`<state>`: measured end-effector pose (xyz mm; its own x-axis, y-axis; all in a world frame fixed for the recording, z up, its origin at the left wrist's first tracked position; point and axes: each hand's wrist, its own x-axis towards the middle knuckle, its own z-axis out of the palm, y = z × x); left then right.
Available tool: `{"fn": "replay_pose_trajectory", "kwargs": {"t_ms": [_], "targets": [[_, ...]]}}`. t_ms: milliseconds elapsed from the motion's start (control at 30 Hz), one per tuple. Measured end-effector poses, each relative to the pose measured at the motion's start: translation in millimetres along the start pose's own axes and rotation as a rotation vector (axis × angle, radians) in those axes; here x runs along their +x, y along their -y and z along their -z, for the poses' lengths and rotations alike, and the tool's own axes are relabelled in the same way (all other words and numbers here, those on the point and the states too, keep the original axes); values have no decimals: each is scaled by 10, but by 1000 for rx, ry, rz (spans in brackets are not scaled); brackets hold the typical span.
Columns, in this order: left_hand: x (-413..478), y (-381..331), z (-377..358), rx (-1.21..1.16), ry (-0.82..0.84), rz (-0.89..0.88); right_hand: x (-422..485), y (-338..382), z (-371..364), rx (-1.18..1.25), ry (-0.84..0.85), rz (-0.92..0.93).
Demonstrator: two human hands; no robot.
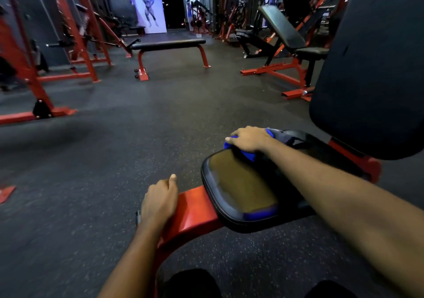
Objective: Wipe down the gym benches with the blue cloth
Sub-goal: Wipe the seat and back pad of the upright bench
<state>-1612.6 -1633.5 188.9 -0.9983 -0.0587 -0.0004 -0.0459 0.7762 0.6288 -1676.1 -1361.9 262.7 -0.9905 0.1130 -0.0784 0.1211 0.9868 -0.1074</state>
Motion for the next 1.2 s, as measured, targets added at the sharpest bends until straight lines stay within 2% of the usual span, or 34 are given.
{"fn": "replay_pose_trajectory", "kwargs": {"t_ms": [67, 167, 400, 567, 633, 767, 833, 967, 1200], "targets": [[-26, 60, -32, 19, 52, 49, 21, -87, 21, 30, 1, -56], [14, 96, -75, 46, 68, 89, 79, 70, 25, -53, 47, -122], [22, 111, -114, 32, 72, 102, -278, 986, -142, -34, 12, 80], [31, 174, -85, -15, 80, 94, -839, 1121, -356, -44, -135, 273], [54, 238, -85, 6, 116, 74, -1015, 1072, -436, -71, -119, 303], [73, 263, -73, 47, 131, 64, -880, 1016, -180, -60, 25, 287], [57, 249, -73, 72, 108, 68, -690, 1015, -57, -3, 29, 241], [46, 226, -73, 95, 111, 62, -565, 1083, -142, -166, 108, 159], [-4, 221, -34, 95, 118, 12, -1126, 1114, -313, -174, -16, 185]]}}
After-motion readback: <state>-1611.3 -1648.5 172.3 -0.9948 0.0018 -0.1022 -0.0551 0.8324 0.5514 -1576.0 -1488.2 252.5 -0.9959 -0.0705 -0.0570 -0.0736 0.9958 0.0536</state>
